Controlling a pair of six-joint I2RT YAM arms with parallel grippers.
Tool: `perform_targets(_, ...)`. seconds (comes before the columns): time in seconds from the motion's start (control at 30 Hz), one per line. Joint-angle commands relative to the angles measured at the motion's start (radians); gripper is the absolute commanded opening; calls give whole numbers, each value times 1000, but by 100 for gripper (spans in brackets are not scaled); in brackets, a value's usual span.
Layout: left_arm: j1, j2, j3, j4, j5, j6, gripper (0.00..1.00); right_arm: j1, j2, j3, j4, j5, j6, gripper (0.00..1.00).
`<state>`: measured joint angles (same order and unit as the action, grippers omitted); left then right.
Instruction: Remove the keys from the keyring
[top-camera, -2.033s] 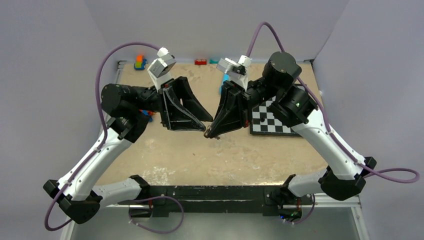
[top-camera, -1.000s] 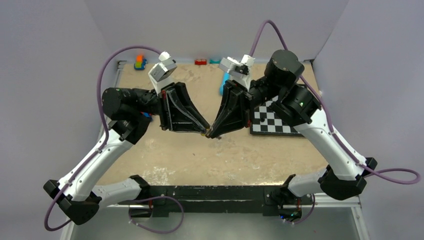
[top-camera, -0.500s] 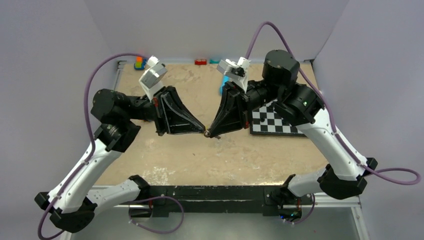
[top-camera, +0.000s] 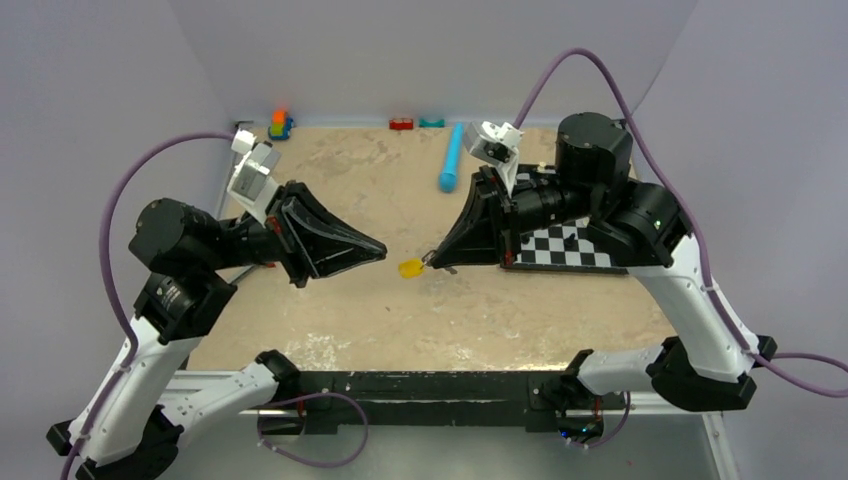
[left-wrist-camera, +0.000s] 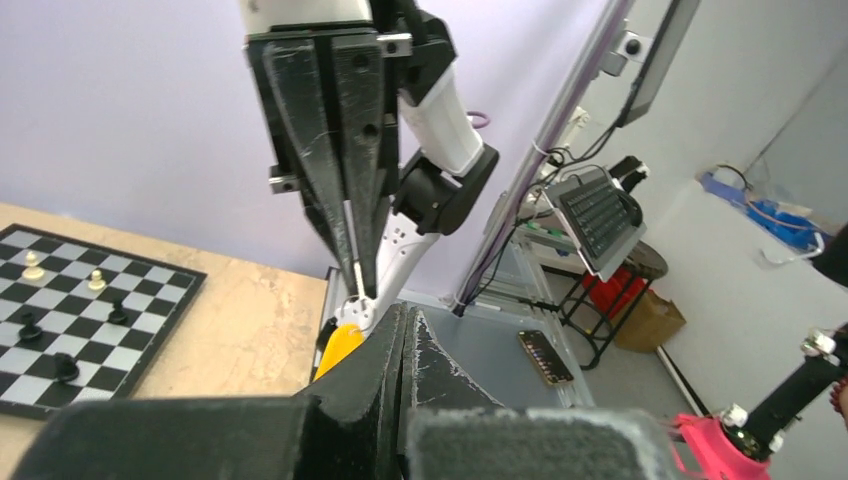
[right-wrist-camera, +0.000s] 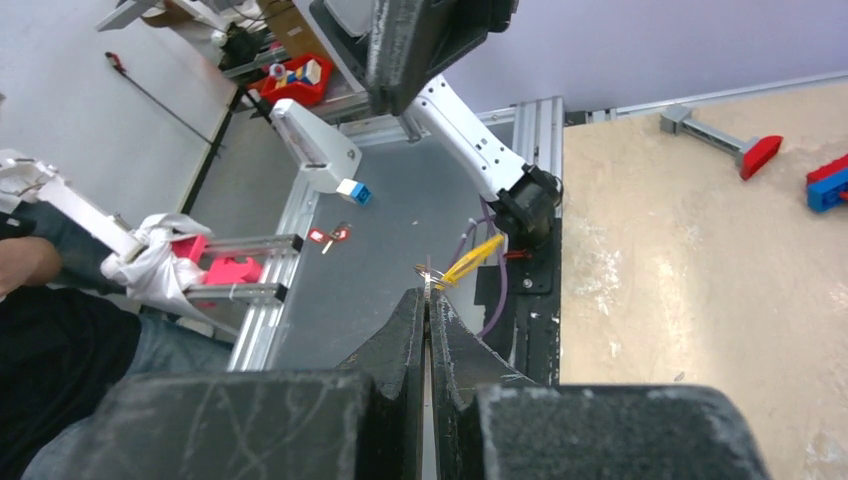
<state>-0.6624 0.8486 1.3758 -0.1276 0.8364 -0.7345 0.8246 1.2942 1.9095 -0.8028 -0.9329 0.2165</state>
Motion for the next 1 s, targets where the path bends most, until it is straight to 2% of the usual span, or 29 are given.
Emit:
perform_targets(0.0, -4, 9, 19, -75, -71, 53, 0, 1, -18, 40, -28, 60, -13, 0)
perform_targets(0.1, -3, 19, 7, -95, -87, 59, 0, 0, -13, 45, -28, 75, -10, 0)
perform_targets(0.13, -3, 20, 1, -100, -93, 61, 3, 0, -13, 45, -25, 85, -7, 0)
perform_targets(0.17, -4, 20, -4, -104, -100, 63, 10, 0, -13, 46, -19, 101, 0, 0)
perform_targets(0.2, -4, 20, -7, -109, -104, 65, 24, 1, -13, 46, -10, 120, 16, 0)
perform_targets(0.23, -4, 20, -9, -114, -109, 69, 31, 0, -13, 50, -2, 135, 26, 0)
perform_targets(0.27, -6, 19, -8, -120, -112, 74, 45, 0, -11, 54, 7, 149, 47, 0)
perform_targets(0.33, -6, 19, -2, -140, -122, 90, 58, 1, -7, 67, 22, 168, 77, 0)
perform_targets(0.4, -5, 13, 13, -174, -146, 117, 66, 1, -8, 71, 37, 181, 103, 0)
perform_targets(0.53, -5, 1, 23, -197, -177, 141, 66, 0, -21, 51, 73, 231, 162, 0)
perform_targets(0.73, -18, 1, 22, -173, -221, 142, 58, 0, -24, 42, 84, 361, 275, 0)
perform_targets(0.97, -78, 58, 63, -187, -302, 188, 54, 4, -4, 65, 16, 520, 358, 0)
